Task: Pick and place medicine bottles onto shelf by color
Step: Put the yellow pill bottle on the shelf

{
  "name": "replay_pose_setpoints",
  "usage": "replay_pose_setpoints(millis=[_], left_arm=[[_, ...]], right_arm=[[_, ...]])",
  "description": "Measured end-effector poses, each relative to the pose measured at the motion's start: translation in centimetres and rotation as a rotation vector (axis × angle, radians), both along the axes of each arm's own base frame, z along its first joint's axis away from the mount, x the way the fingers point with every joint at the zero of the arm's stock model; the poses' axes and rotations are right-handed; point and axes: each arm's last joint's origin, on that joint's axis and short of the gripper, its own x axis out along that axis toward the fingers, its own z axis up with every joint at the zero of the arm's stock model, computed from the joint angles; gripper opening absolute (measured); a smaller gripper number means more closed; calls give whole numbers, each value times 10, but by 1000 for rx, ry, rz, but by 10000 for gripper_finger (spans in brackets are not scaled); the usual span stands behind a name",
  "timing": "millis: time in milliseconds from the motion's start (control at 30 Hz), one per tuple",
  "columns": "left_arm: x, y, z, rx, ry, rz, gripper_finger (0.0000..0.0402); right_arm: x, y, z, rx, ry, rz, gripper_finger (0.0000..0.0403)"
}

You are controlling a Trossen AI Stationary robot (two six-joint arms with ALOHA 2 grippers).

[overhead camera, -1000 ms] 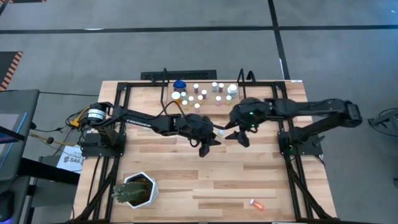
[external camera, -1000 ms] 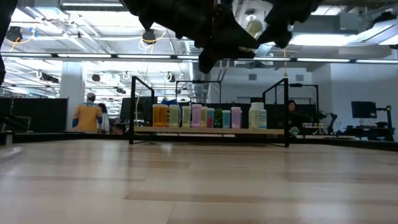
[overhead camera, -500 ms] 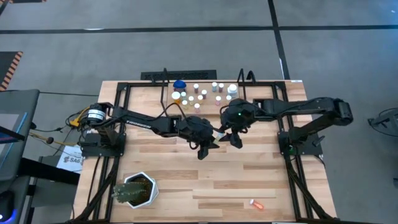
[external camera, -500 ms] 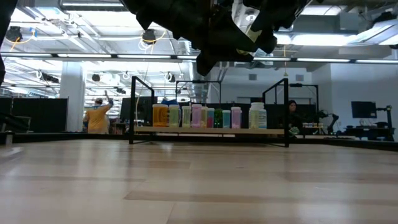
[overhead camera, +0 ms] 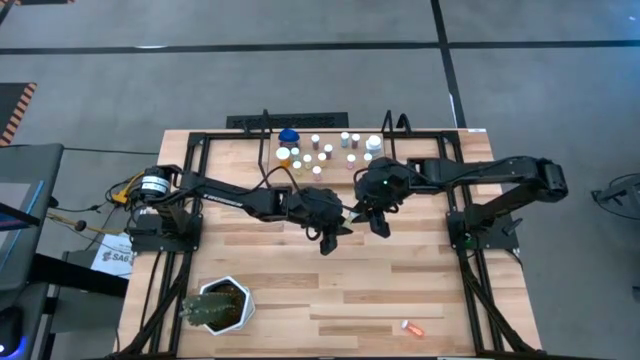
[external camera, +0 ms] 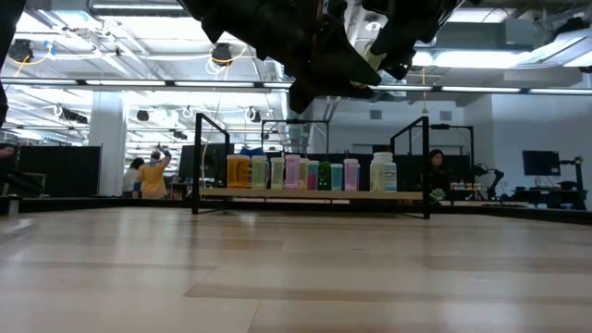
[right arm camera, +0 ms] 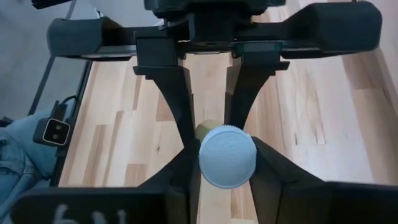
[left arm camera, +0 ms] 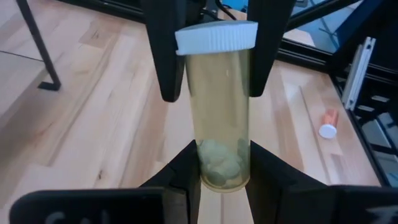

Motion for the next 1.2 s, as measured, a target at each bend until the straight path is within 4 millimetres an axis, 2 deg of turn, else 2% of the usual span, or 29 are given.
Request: replay_pose_setpoints(millis=[100,267,433,567,700,867,1067,1133,1200], left_arm=[[0,0,0,-5,1,18,87],[1,1,0,-9,-7,41,132],[0,2,0,-31,3,69,183],[-1,2,-3,-56,38,94,211],[-7,3,-1,-81,80,146,219],[-26,0,17,-58,137,167,220],[-48,-12,37,-42,181,207,220],[-56,-17,36,-37,231,230,220],[-56,-23,38,-47,219,238,220]], right_arm=[[0,0,0,-1,5,-3,121],[-8,-10,-2,7,59,-43,130],[-21,-32,2,-2,85,-125,126],[-28,-53,-2,-29,145,-239,129],[-30,-72,-12,-80,227,-352,136],[-26,-88,-23,-95,269,-427,137],[-18,-97,-42,-95,354,-463,136],[-15,-99,-48,-115,385,-478,137],[-13,-101,-51,-143,396,-495,138]])
